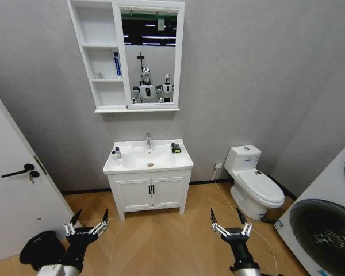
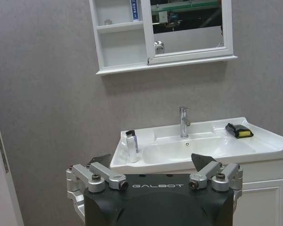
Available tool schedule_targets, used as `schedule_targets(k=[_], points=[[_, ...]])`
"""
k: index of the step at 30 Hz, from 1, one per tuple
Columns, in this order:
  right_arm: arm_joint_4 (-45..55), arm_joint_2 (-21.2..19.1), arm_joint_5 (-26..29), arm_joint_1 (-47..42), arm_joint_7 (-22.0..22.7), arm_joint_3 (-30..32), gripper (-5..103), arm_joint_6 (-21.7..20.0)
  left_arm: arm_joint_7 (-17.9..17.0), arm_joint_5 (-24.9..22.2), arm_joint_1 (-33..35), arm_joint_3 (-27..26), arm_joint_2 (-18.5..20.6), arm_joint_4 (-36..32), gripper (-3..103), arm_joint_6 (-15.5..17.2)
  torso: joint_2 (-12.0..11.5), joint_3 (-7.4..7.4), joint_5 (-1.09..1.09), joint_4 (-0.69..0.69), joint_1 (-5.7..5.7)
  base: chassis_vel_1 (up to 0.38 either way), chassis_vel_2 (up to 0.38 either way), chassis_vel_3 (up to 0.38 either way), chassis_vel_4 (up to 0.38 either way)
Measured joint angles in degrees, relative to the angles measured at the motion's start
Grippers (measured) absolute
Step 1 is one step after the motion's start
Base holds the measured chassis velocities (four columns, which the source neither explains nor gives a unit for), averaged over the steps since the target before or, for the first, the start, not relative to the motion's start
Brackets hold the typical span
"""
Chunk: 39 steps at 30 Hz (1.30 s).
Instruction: Move facial cleanser and shampoo from washbasin to cabinet, then wipe washbasin with towel.
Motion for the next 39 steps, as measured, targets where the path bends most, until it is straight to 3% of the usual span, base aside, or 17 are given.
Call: schedule_targets(k=[15,20,39], points=[[-0.9,0.7,-0.4,-0.2,0.4,-0.2,100,1.3,-0.9,-1.6,-0.6,0.9,-0.8,0.0,97,1.0,0.0,0.0,0.0,0.0,0.0,0.0,0.0,0.0,0.0],[-1.2,1.8,-5.9,0.9,1.6,-0.3,100,3.3,-0.9,-1.2,-0.6,1.1,-1.1,0.0,97,1.2,0.0,0.0,0.0,0.0,0.0,0.0,0.0,0.0,0.0],[-1.7,1.6,-1.4,1.1,0.1,-1.0,100,1.8,-0.8,0.0,-0.4,1.3,-1.0,0.0,97,0.9,0.0,-0.01,0.0,0.0,-0.02,-0.023,0.021,0.028,-0.024]])
